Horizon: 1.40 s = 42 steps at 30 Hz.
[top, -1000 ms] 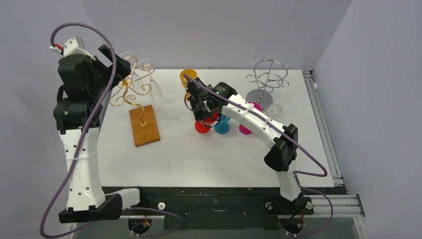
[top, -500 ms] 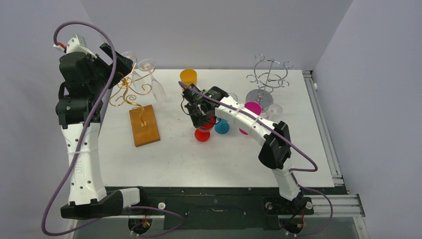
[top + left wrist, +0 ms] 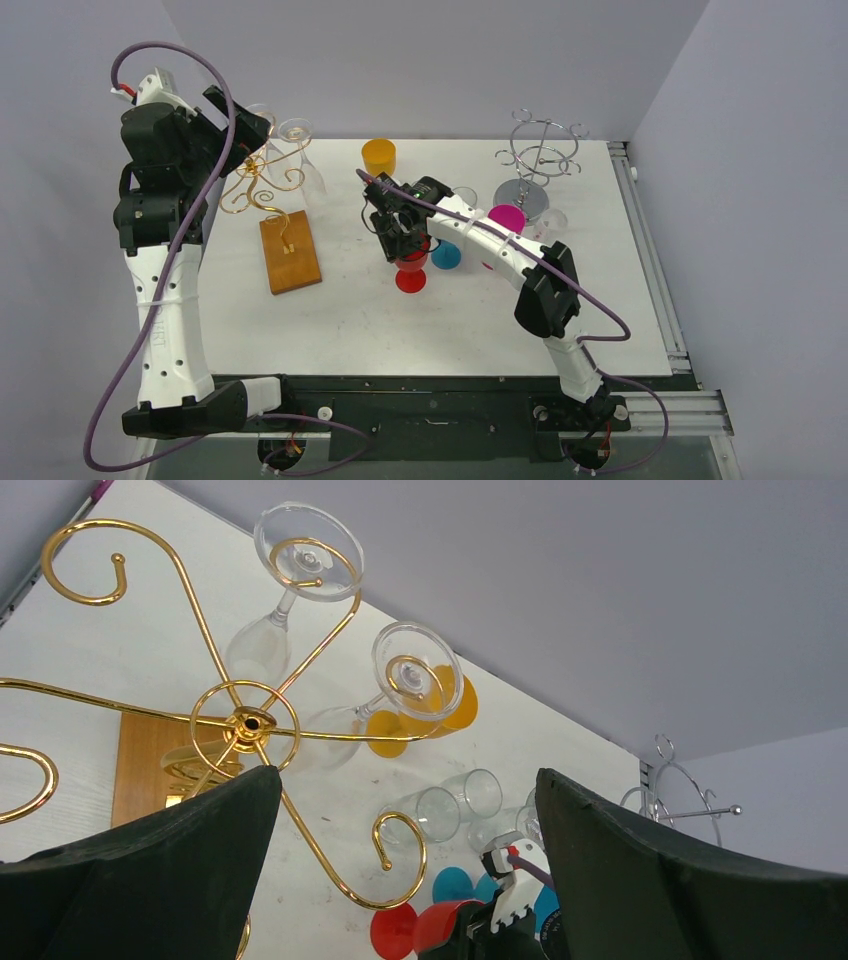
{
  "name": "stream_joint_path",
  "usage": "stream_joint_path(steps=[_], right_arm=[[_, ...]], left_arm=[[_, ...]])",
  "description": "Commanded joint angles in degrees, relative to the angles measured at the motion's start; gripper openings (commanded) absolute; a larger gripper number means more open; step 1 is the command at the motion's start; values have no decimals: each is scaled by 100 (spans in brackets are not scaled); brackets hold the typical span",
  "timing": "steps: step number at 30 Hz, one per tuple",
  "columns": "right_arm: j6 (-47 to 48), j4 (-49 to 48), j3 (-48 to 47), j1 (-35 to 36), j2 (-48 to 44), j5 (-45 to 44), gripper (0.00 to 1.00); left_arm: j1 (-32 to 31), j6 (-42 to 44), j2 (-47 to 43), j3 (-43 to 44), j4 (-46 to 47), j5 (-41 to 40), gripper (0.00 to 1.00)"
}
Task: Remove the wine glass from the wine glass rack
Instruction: Place the wine glass at the center of the board.
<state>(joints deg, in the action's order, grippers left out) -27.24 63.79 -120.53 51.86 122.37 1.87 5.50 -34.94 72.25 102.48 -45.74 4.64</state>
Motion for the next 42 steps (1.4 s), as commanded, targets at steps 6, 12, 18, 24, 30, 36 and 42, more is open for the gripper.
stream_joint_path(steps=[6, 12, 18, 24, 30, 36, 42], right_arm=[[-52, 10, -212, 64, -249, -169, 34], [-152, -57, -206, 74, -498, -352, 39], [-197, -45, -222, 68, -733, -451, 43], [-218, -40, -237, 70, -943, -518, 50], [-239, -19, -234, 70, -1108, -563, 52], [-270, 2, -230, 63, -1239, -580, 52], [-277, 12, -167, 64, -1413, -604, 53]], left_arm=[[49, -18, 8, 14, 383, 148, 96], [50, -33, -17, -29, 407, 213, 96], [49, -57, -24, -67, 448, 278, 96], [50, -59, -26, -64, 454, 283, 96], [48, -48, -44, -61, 444, 284, 96], [55, -39, -53, -82, 453, 288, 96], [48, -39, -62, -134, 485, 296, 96]])
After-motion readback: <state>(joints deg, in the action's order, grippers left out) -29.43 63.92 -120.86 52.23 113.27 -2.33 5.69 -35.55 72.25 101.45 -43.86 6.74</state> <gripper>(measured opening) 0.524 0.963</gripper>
